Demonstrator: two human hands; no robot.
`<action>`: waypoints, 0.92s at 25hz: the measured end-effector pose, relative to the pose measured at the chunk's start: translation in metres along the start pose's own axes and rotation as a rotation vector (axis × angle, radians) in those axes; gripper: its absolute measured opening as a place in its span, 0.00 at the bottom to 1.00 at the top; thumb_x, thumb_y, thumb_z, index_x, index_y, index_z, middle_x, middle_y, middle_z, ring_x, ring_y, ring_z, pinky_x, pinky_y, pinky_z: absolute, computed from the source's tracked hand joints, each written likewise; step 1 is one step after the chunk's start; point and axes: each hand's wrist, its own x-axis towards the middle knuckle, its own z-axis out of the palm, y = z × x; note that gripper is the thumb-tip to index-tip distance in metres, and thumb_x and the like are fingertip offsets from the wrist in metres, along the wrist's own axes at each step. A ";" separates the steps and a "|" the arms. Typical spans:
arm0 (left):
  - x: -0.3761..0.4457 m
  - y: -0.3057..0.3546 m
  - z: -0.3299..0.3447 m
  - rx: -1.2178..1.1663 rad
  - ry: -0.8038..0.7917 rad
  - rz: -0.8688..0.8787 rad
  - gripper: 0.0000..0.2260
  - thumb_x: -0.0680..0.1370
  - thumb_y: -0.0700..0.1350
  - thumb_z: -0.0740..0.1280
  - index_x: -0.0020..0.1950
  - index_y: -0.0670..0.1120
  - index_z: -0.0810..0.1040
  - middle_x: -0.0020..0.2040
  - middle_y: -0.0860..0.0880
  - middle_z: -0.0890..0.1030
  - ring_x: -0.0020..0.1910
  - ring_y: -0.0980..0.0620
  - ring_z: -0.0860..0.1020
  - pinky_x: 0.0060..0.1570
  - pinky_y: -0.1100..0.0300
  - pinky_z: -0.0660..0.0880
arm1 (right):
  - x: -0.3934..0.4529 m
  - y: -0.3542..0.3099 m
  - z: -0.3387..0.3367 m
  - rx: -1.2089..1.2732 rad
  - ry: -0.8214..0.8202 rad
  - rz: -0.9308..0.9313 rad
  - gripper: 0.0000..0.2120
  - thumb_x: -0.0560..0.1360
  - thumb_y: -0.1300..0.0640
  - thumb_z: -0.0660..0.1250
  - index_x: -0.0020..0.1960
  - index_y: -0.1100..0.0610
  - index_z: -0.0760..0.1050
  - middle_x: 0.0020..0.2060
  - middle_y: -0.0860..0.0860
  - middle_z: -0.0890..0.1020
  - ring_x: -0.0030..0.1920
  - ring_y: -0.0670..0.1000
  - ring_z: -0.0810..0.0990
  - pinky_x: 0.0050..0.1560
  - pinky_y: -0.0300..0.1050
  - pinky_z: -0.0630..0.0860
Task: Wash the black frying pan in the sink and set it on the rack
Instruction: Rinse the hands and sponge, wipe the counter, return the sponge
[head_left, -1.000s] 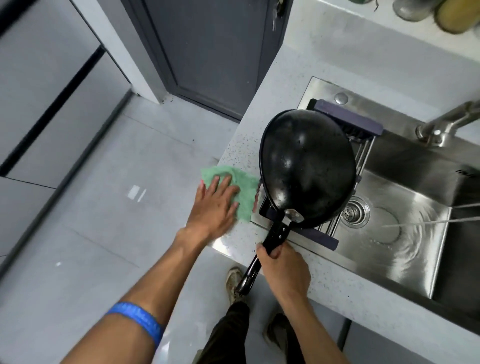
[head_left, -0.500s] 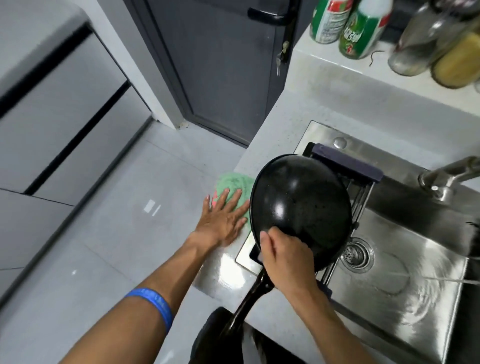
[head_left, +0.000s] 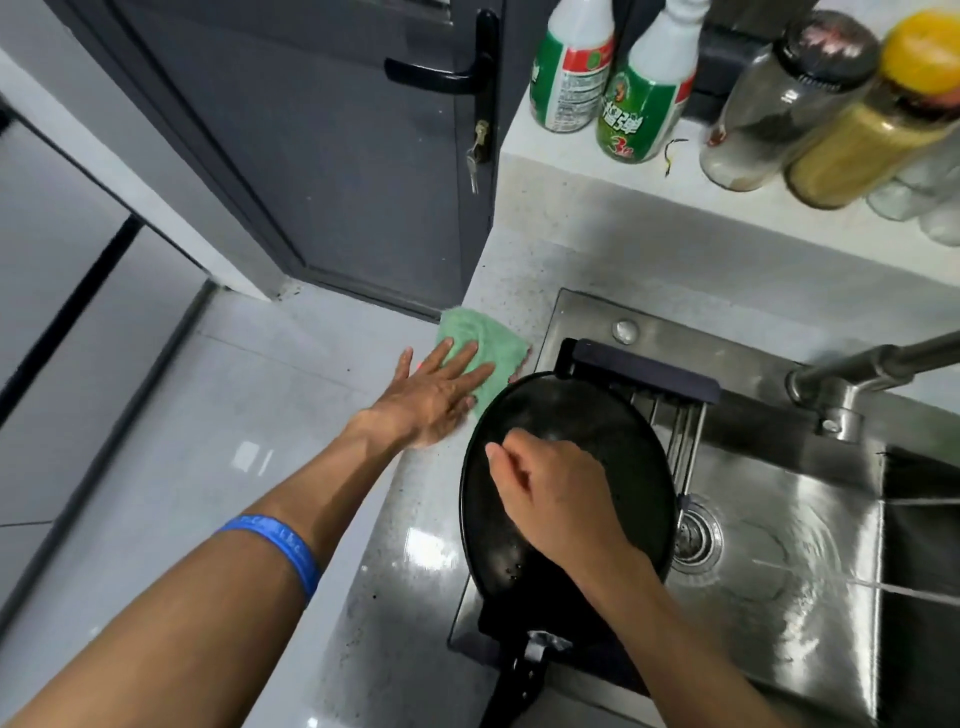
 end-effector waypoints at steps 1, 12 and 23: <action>0.016 -0.002 -0.007 0.000 0.011 0.017 0.24 0.84 0.53 0.49 0.79 0.60 0.44 0.78 0.56 0.37 0.77 0.50 0.34 0.73 0.39 0.37 | 0.013 0.000 -0.002 0.062 0.003 0.059 0.16 0.80 0.50 0.63 0.35 0.52 0.65 0.24 0.45 0.65 0.25 0.47 0.65 0.27 0.46 0.64; 0.025 -0.003 -0.036 -0.350 0.521 0.123 0.18 0.69 0.34 0.59 0.55 0.46 0.79 0.53 0.49 0.81 0.49 0.44 0.77 0.45 0.52 0.76 | 0.181 0.077 0.026 0.229 -0.549 0.052 0.20 0.83 0.63 0.58 0.75 0.58 0.68 0.78 0.53 0.64 0.78 0.50 0.57 0.71 0.32 0.50; 0.084 0.052 -0.058 -0.138 0.336 0.325 0.14 0.72 0.39 0.61 0.53 0.47 0.81 0.52 0.49 0.81 0.51 0.43 0.77 0.45 0.53 0.75 | 0.186 0.142 0.020 -0.220 -0.357 0.113 0.38 0.78 0.55 0.65 0.81 0.61 0.48 0.80 0.58 0.50 0.80 0.60 0.49 0.77 0.55 0.51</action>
